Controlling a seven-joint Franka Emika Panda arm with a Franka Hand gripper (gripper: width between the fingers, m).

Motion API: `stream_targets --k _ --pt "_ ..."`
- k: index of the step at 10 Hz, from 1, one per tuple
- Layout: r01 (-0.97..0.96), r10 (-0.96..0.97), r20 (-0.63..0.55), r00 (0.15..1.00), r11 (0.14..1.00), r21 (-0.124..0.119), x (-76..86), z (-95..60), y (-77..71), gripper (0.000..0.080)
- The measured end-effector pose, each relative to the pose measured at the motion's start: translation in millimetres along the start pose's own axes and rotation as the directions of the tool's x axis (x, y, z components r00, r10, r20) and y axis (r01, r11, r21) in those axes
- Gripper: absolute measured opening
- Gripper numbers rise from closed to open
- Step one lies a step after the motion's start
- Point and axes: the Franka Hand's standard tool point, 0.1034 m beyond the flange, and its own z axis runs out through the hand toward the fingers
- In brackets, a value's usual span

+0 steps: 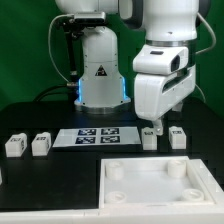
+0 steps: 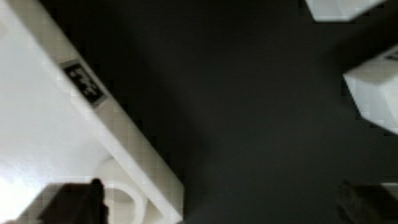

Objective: Assemble one leg

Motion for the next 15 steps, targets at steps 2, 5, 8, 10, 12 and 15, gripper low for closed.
stream_targets --k 2,5,8,10,12,15 --pt "-0.216 0.216 -0.001 0.976 0.976 0.000 4.8 0.2 -4.9 0.0649" --pt "-0.491 0.491 -0.001 0.871 0.871 0.010 6.5 1.4 -8.7 0.0649" --pt "-0.787 0.785 0.044 0.617 0.616 0.045 3.2 25.1 -38.7 0.0649" --pt "-0.785 0.783 0.054 0.619 0.618 0.046 -0.6 30.4 -40.1 0.0649" --pt "-0.781 0.776 0.086 0.625 0.624 0.042 -2.9 30.9 -41.6 0.0649" --pt "-0.802 0.724 0.419 0.548 0.597 0.017 -4.4 32.8 -55.3 0.0649"
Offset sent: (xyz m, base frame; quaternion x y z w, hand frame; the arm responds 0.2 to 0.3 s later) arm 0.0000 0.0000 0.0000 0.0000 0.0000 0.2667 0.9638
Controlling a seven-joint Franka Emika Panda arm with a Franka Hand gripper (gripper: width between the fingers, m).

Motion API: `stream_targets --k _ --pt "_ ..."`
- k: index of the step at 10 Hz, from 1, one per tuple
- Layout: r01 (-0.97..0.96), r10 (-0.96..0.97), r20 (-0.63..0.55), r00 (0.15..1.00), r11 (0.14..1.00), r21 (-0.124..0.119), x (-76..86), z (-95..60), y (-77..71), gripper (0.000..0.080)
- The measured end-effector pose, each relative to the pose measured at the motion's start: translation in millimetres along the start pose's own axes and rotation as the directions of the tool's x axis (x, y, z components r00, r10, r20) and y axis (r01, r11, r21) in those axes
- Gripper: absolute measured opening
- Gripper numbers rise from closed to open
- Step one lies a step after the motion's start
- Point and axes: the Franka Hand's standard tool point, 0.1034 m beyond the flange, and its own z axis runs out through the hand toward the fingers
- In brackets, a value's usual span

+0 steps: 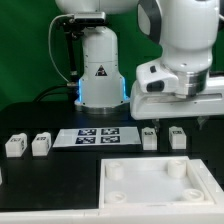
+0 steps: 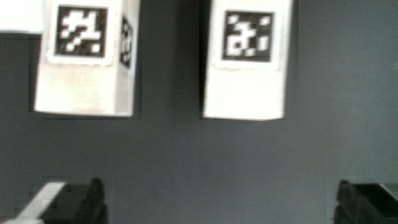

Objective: Assemble one leg

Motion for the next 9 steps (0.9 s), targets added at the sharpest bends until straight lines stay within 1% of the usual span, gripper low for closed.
stream_targets --k 1,2,4,5,7,8,9 --pt "0.002 0.001 0.140 0.990 1.000 -0.022 -9.4 3.7 -1.0 0.0649" --pt "0.009 -0.001 0.235 0.972 1.000 -0.030 -7.5 5.7 -3.1 0.0649" --pt "0.019 -0.005 0.353 0.935 0.999 -0.036 -6.0 8.6 -2.2 0.0649" --pt "0.018 -0.005 0.360 0.933 0.999 -0.034 -3.5 9.8 -2.7 0.0649" --pt "0.017 -0.003 0.361 0.933 0.999 -0.037 -4.5 11.9 -3.6 0.0649" --pt "0.004 0.016 0.377 0.926 0.999 -0.051 -9.9 22.0 -6.0 0.0649" --pt "-0.002 0.025 0.386 0.922 0.998 -0.060 -14.9 35.2 -8.1 0.0649"
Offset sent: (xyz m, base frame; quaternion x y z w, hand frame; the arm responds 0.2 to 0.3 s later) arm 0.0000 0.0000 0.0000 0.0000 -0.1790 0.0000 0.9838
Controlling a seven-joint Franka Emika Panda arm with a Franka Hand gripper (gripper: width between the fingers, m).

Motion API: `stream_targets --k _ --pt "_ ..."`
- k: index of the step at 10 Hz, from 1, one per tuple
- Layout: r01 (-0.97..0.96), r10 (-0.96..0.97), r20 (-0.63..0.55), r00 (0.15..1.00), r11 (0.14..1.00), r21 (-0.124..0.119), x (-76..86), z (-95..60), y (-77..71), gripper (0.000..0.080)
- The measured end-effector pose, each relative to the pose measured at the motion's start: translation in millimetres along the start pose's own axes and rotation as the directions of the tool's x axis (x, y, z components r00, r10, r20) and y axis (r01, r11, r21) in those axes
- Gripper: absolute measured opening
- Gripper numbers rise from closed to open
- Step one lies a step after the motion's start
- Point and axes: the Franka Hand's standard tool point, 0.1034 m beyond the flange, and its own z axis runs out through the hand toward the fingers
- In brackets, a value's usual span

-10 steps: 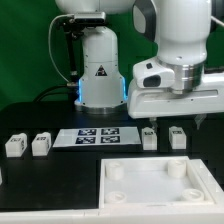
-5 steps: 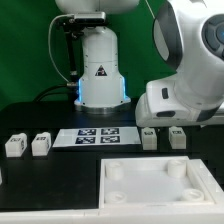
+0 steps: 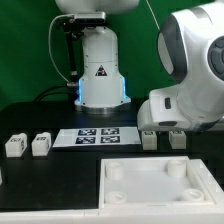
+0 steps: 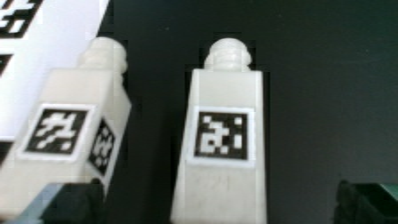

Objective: Assemble one leg

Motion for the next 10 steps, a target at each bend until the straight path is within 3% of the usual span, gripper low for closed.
stream_targets --k 3,7,8,9,10 --pt "-0.003 0.003 0.006 1.000 1.000 -0.005 0.9 19.0 -1.1 0.0649" --pt "-0.003 0.003 0.009 1.000 1.000 -0.009 4.2 20.9 -5.1 0.0649" --pt "-0.003 0.003 0.009 1.000 1.000 -0.009 4.2 21.0 -4.9 0.0509" --pt "-0.003 0.003 0.009 1.000 1.000 -0.009 4.2 21.0 -4.9 0.0509" --pt "-0.003 0.003 0.009 1.000 1.000 -0.009 4.2 21.0 -4.9 0.0370"
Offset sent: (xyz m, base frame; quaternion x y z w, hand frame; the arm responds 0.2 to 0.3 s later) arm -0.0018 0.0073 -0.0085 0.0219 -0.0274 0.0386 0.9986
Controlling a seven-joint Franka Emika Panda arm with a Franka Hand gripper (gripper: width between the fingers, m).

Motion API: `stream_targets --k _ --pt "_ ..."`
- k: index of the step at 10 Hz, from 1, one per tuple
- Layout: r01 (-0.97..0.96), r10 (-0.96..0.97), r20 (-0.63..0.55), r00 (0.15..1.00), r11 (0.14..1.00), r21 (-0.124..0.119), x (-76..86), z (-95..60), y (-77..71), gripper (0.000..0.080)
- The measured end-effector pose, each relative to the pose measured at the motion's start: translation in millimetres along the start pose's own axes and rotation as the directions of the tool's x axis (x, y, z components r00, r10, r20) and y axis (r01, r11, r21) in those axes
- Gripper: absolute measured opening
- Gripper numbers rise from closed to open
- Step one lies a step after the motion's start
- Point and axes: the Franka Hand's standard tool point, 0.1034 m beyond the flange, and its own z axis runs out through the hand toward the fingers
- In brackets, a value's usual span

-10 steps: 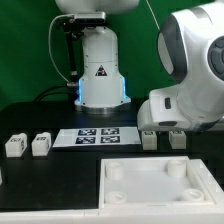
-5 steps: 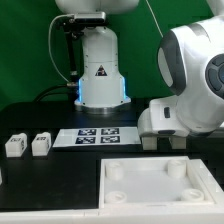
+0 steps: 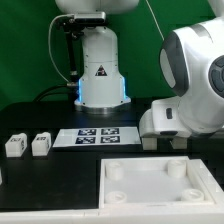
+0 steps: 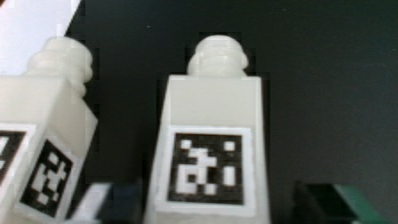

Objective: Assemble one leg

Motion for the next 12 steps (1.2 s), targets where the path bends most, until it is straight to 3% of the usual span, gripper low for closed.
stream_targets --k 1,8,10,11,12 --pt "0.000 0.000 0.000 1.000 1.000 0.000 0.0 0.0 0.0 0.0289" --pt "0.019 -0.019 0.006 1.000 1.000 -0.003 -1.5 -5.4 4.0 0.0290" --pt "0.068 -0.067 -0.050 0.997 0.998 0.015 -8.6 -70.0 25.7 0.0291" --pt "0.093 -0.092 -0.102 0.991 0.996 0.008 -15.9 -94.5 33.0 0.0291" --pt "0.101 -0.102 -0.080 0.992 0.995 -0.005 -29.4 -109.9 38.2 0.0291"
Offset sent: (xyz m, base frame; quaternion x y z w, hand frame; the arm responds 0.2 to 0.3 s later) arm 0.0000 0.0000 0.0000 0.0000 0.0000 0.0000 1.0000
